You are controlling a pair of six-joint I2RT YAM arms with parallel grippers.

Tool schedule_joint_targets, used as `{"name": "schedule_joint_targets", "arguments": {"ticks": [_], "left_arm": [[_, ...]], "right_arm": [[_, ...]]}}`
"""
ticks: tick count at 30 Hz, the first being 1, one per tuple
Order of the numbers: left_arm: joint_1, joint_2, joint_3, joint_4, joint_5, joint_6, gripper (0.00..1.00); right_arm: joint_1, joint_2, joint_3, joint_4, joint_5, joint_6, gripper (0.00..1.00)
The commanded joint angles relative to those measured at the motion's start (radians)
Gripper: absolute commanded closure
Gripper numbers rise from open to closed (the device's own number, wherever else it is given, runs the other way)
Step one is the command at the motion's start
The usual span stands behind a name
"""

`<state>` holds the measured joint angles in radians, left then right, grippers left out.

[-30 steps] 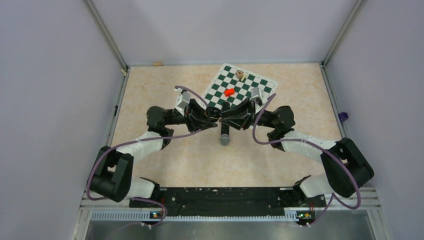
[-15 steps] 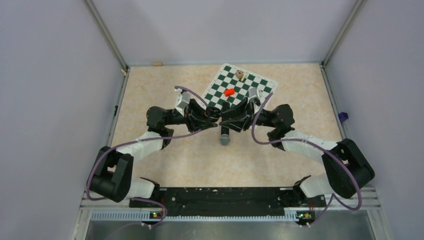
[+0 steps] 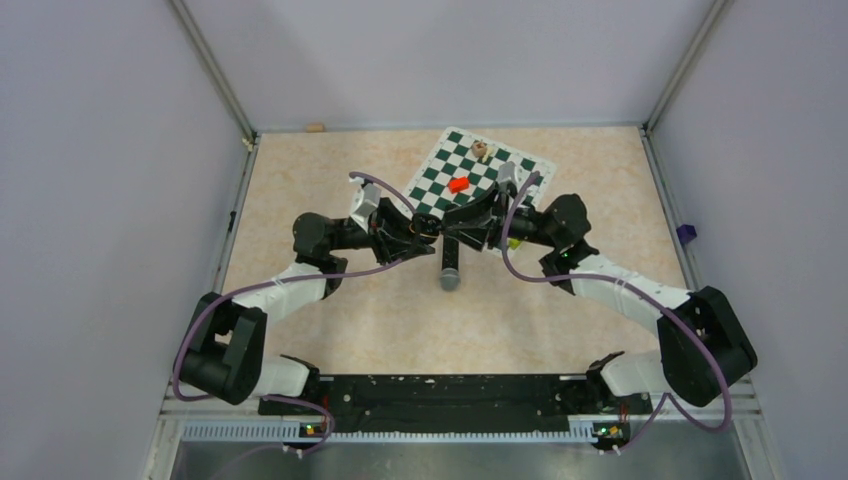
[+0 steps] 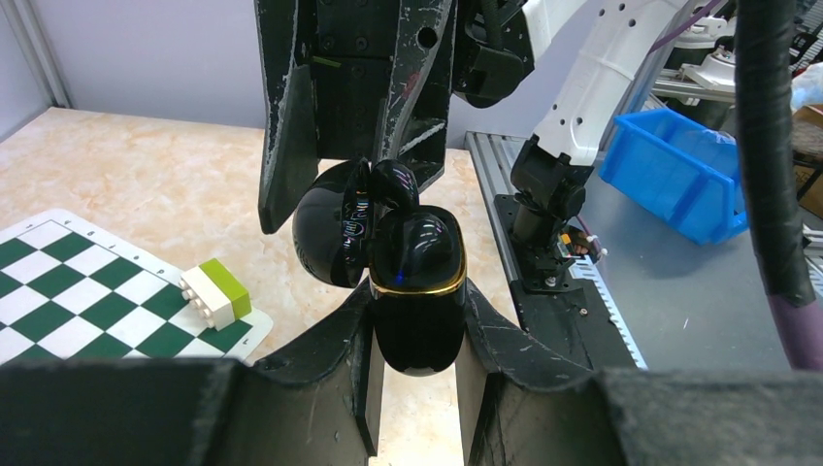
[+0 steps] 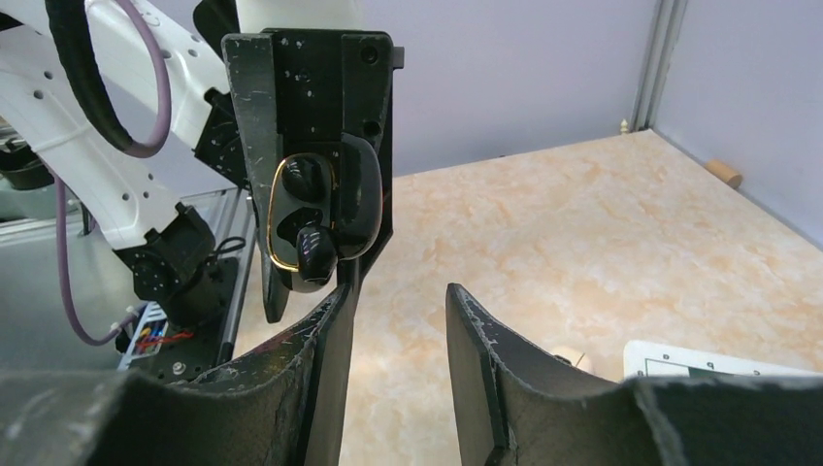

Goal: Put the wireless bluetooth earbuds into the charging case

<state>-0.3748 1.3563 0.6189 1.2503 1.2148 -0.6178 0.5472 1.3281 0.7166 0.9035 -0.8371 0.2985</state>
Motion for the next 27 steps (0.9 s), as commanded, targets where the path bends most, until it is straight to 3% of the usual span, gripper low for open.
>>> {"name": "schedule_joint_targets", "arguments": {"ticks": [1,12,27], "left_arm": [[-0.003,-0.036,0.017,0.047,-0.006,0.004,1.0],[-0.004,-0.03,0.017,0.045,-0.006,0.007,1.0],[-0.003,-0.031,0.017,0.026,-0.005,0.02,1.0]], "right_arm": [[0.017,-0.012,0.042,0.011,-0.03,-0.023,0.61],[0.016,-0.023,0.085,-0.134,0.179,-0.109,0.61],[0.017,-0.08,0.093,-0.08,-0.028,-0.058,0.65]]}}
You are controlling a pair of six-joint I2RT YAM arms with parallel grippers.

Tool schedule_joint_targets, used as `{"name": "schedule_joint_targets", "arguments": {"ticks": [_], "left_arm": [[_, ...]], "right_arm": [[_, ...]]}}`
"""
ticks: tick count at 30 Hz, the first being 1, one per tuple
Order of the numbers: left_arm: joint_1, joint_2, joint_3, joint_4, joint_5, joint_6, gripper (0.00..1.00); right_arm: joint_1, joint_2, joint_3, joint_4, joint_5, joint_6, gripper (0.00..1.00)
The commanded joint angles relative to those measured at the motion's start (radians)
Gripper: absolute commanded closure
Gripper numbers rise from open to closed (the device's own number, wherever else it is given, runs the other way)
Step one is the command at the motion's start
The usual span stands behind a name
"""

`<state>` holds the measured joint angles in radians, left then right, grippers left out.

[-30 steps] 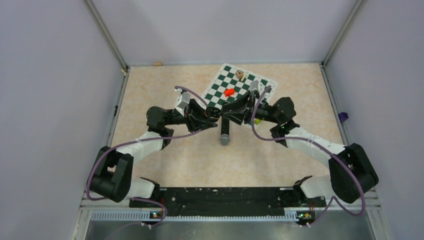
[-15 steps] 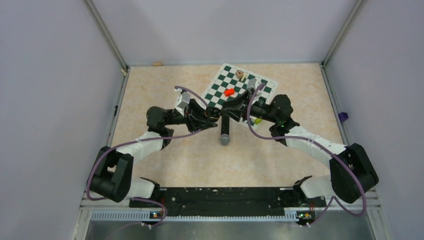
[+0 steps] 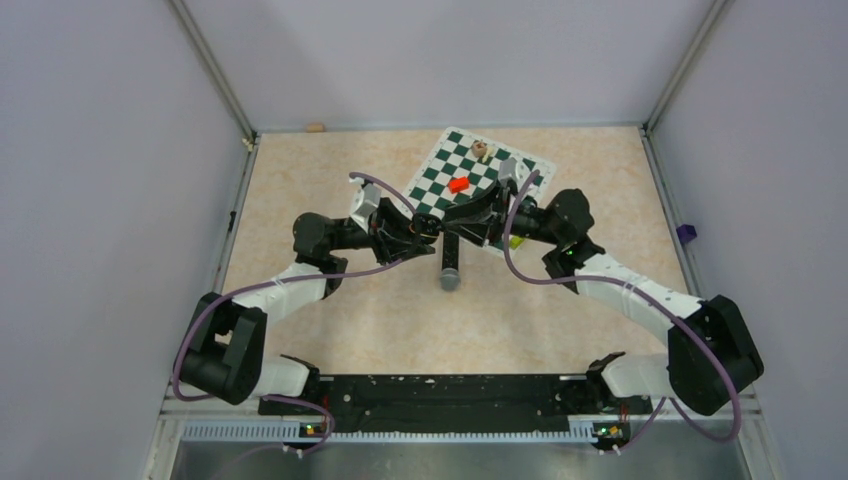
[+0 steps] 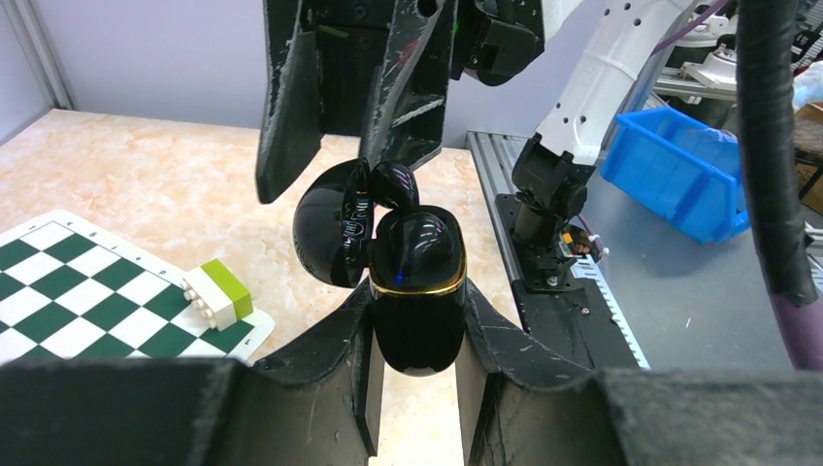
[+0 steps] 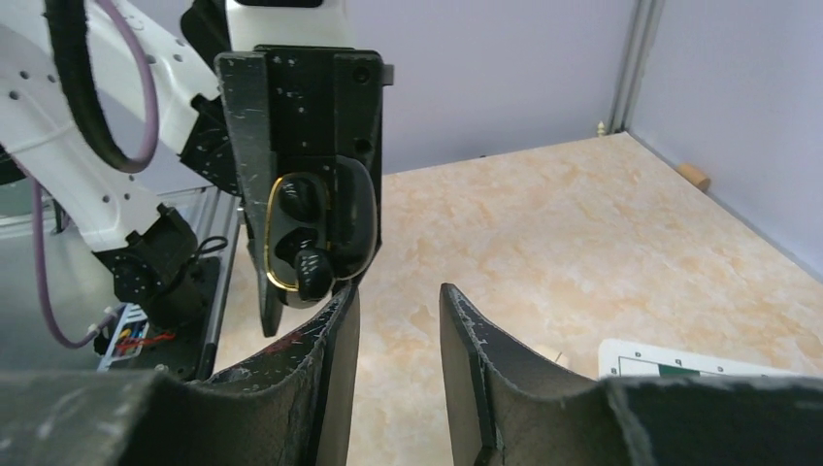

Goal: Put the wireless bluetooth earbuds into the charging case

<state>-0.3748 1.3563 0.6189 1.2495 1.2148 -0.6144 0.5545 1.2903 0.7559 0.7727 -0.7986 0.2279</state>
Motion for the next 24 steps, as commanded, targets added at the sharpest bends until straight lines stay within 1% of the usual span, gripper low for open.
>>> {"name": "schedule_joint_targets", "arguments": {"ticks": [1,14,20,24], "left_arm": [[-0.003,-0.03,0.018,0.026,-0.005,0.018,1.0],[-0.003,-0.025,0.022,0.007,-0.005,0.03,1.0],[-0.004,-0.028,0.025,-0.008,-0.004,0.036,1.0],[-0.003,-0.028,0.037,-0.052,0.001,0.055,1.0]], "right_arm": [[0.009,-0.043,0.055,0.051,-0.074,0.018,0.65],[0.026,-0.036,0.053,0.122,-0.17,0.08,0.67],[0.029,-0.031,0.053,0.122,-0.15,0.085,0.67],[0.033,-0.024,0.056,0.135,-0.126,0.105,0.68]]}}
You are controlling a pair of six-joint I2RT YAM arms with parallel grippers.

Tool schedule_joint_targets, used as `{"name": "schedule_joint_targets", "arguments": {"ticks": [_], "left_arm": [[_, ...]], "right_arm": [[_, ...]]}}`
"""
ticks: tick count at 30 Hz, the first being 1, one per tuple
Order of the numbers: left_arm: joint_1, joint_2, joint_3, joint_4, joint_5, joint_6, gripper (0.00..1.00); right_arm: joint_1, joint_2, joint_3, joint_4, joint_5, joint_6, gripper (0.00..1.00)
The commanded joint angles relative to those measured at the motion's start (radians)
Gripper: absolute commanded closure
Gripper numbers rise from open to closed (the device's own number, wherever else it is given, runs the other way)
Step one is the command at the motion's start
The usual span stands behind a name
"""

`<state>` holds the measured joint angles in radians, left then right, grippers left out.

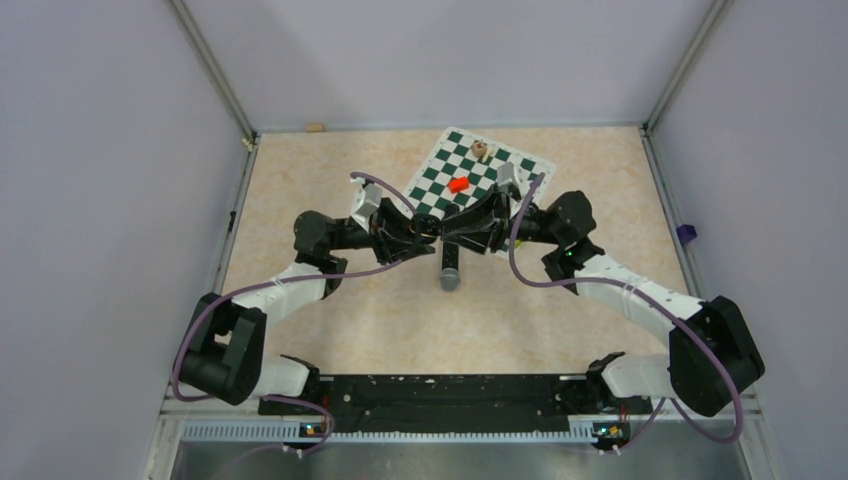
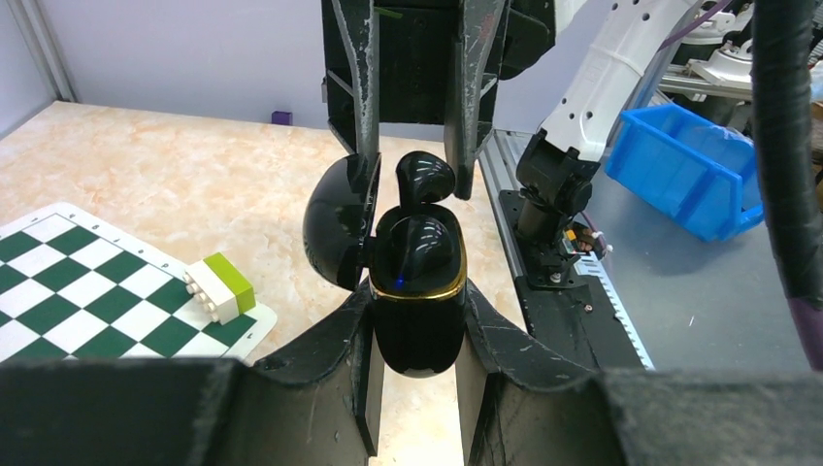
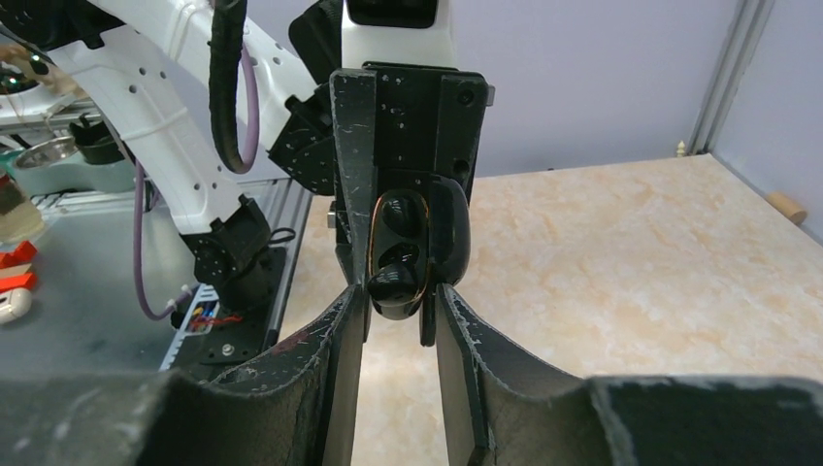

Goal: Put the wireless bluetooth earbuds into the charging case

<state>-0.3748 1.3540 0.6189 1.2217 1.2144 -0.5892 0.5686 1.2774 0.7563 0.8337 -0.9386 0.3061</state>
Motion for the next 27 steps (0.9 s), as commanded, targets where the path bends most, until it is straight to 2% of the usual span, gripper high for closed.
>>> {"name": "schedule_joint_targets", "arguments": {"ticks": [1,16,23,27], "left_arm": [[-0.003,-0.026,0.039,-0.029,0.002,0.032,1.0],[-0.001,-0.034,0.048,-0.066,0.007,0.051,1.0],[0.0,-0.035,0.05,-0.066,0.007,0.05,1.0],[0.0,-0.038,0.05,-0.067,0.006,0.048,1.0]], "right_arm": [[0.019,-0.01,0.053,0.088,0.01,0.04,0.68],[0.026,0.0,0.065,0.197,-0.074,0.147,0.67],[-0.08,-0.043,0.055,0.237,-0.069,0.195,0.57],[-0.093,-0.058,0.05,0.141,0.012,0.133,0.54]]}}
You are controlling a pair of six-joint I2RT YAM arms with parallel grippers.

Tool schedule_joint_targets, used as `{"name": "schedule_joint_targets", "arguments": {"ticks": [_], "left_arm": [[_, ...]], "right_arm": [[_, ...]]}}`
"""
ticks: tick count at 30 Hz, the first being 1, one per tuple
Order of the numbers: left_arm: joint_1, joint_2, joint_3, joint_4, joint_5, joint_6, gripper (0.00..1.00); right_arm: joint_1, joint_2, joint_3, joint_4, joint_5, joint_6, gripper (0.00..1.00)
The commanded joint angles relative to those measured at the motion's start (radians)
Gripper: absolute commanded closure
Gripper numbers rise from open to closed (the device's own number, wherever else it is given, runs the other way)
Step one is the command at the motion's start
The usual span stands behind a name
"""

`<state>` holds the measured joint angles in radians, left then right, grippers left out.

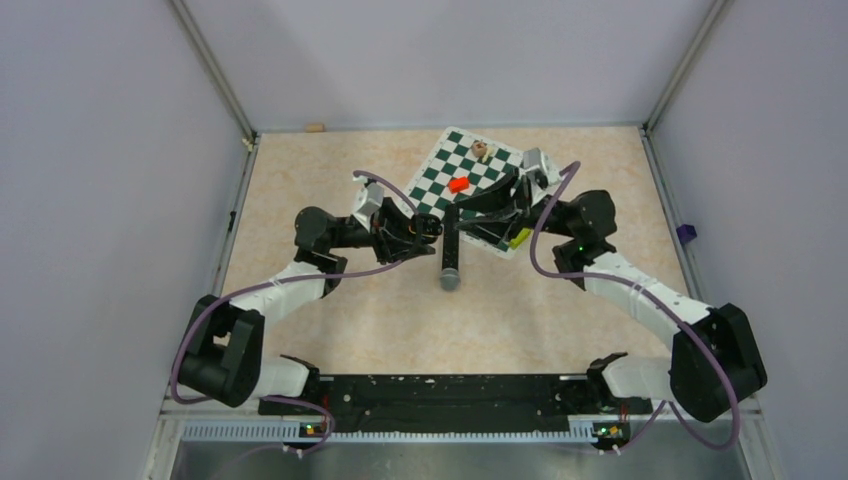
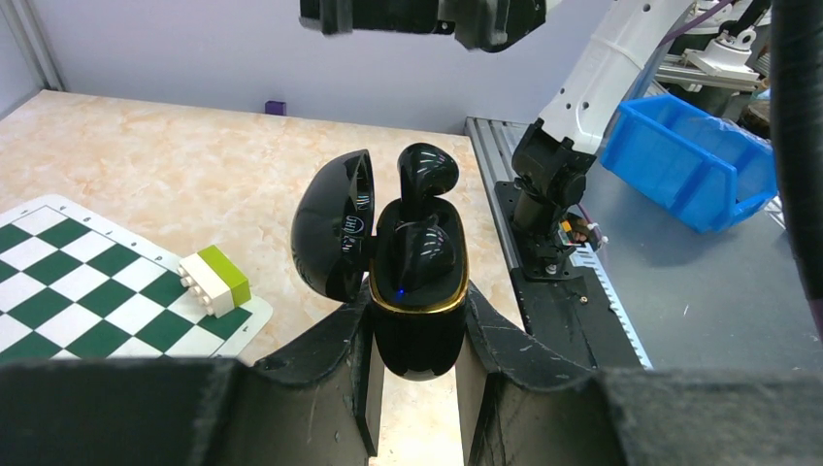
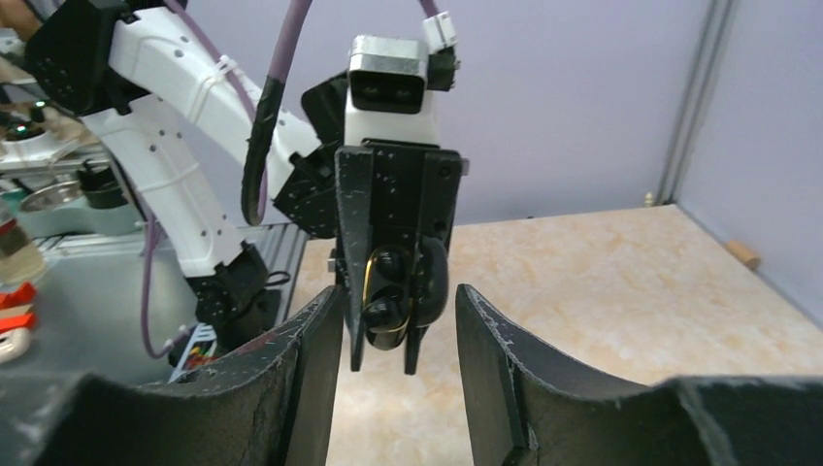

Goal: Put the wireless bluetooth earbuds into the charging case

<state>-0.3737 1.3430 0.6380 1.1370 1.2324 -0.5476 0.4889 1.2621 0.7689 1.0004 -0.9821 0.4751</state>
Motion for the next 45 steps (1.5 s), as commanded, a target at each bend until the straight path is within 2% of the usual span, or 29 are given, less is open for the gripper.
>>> {"name": "schedule_joint_targets", "arguments": {"ticks": [1,5,12,26,35,40,45], "left_arm": [[-0.001,-0.028,0.032,0.019,-0.011,0.006,1.0],[-0.002,-0.034,0.033,0.02,-0.009,0.003,1.0],[-0.002,-0.036,0.033,0.024,-0.007,0.0,1.0],[-0.002,-0.036,0.032,0.03,-0.006,-0.003,1.0],[-0.001,-0.034,0.032,0.03,-0.007,-0.002,1.0],[-0.001,-0.03,0.03,0.03,-0.005,0.0,1.0],[-0.002,-0.033,0.031,0.03,-0.006,0.0,1.0]], "right_arm": [[-0.012,-0.038,0.036,-0.068,0.082,-0.053,0.54],[0.017,-0.012,0.053,-0.234,0.176,-0.187,0.55],[0.095,0.03,0.104,-0.365,0.139,-0.308,0.56],[0.096,-0.009,0.102,-0.265,-0.049,-0.228,0.6],[0.089,-0.01,0.089,-0.2,-0.057,-0.187,0.61],[0.057,-0.014,0.067,-0.088,-0.093,-0.106,0.61],[0.033,-0.025,0.063,-0.077,-0.104,-0.105,0.59]]}}
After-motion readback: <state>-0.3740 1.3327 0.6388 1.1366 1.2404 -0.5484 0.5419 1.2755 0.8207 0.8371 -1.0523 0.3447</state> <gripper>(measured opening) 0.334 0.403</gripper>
